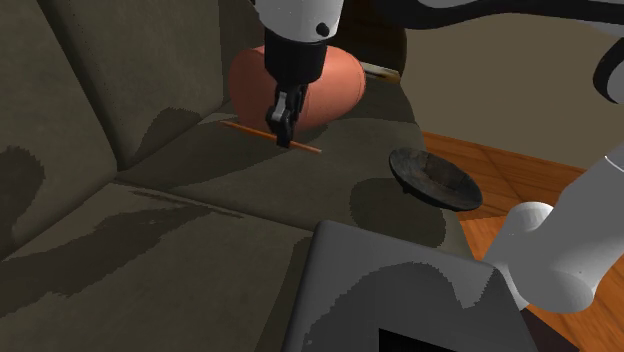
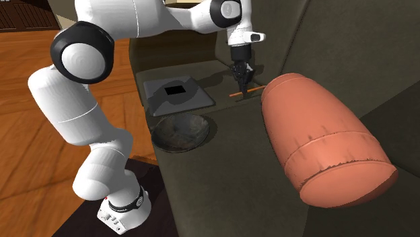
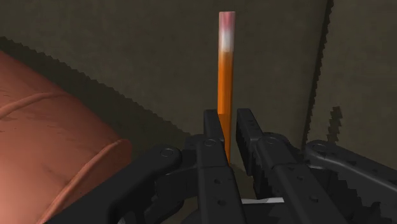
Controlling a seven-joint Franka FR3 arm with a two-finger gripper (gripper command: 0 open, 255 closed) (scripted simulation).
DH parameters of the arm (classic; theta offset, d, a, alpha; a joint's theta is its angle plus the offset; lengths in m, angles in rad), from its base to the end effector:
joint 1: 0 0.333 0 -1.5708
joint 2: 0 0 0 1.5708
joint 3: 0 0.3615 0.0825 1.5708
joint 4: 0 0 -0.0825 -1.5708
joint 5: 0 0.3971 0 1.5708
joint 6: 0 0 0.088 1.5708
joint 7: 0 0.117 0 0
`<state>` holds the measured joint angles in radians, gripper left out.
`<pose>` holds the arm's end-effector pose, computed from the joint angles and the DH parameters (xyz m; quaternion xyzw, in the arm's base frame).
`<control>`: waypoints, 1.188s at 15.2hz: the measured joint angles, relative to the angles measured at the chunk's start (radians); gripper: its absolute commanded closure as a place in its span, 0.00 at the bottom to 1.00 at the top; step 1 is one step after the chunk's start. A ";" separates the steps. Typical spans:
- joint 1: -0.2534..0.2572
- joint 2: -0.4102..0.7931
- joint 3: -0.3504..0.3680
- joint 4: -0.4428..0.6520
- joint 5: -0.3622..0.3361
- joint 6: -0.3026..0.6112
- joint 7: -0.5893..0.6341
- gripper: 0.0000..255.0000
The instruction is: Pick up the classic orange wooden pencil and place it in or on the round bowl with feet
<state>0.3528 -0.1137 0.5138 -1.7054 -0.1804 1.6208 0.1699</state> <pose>0.3497 0.4060 0.6560 0.9325 0.3415 0.0644 0.0988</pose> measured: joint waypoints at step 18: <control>-0.005 -0.306 -0.113 -0.143 0.107 -0.113 -0.157 1.00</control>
<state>0.3477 -0.4198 0.4007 -1.8484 -0.0732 1.5075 0.0126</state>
